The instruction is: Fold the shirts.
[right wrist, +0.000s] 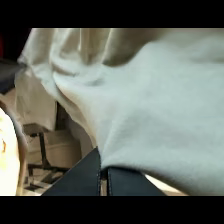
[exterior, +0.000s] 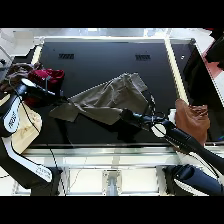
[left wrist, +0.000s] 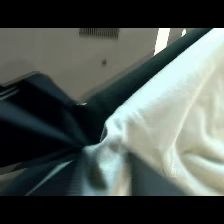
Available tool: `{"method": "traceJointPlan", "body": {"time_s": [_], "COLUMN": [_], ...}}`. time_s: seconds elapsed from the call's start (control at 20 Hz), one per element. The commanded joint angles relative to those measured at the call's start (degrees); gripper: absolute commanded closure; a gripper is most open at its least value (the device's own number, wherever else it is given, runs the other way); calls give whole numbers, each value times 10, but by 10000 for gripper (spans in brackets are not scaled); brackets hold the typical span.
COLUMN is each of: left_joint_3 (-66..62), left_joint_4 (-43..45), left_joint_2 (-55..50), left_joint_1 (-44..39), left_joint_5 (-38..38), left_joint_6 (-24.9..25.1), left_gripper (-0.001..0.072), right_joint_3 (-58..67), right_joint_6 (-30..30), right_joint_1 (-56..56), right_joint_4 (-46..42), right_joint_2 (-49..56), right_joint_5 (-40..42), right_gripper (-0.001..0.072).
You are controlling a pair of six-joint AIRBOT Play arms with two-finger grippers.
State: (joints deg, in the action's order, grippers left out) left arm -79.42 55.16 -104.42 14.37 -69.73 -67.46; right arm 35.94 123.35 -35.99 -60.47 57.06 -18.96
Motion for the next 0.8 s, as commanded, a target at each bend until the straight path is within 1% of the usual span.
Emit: {"method": "traceJointPlan", "body": {"time_s": [0.0,0.1,0.15,0.2,0.3,0.4,0.45,0.5,0.55,0.65,0.75], "left_joint_3": [-2,-5,-5,-5,-5,-5,-5,-5,-5,-5,-10], "left_joint_4": [-59,-111,-142,-171,-217,-223,-223,-223,-223,-221,-185], "left_joint_2": [3,31,56,84,161,256,305,358,408,511,603], "left_joint_1": [-11,-3,7,17,42,72,90,110,126,145,146], "left_joint_5": [-4,-5,-6,-9,-26,-28,-28,-28,-28,-27,-16], "left_joint_6": [15,19,21,33,65,78,79,79,79,80,79], "left_gripper": [694,695,696,696,696,696,696,696,696,697,698], "right_joint_3": [18,51,76,102,163,234,271,304,337,394,438], "right_joint_6": [-1,0,0,0,0,0,0,-1,-7,-13,-42], "right_joint_1": [7,13,25,39,68,86,90,92,92,92,92], "right_joint_4": [-47,-110,-138,-172,-255,-328,-350,-359,-357,-344,-330], "right_joint_2": [-14,-38,-57,-80,-139,-209,-246,-279,-308,-342,-341], "right_joint_5": [-10,-28,-65,-112,-233,-366,-423,-462,-483,-495,-495], "right_gripper": [699,699,699,699,699,699,700,700,700,701,701]}}
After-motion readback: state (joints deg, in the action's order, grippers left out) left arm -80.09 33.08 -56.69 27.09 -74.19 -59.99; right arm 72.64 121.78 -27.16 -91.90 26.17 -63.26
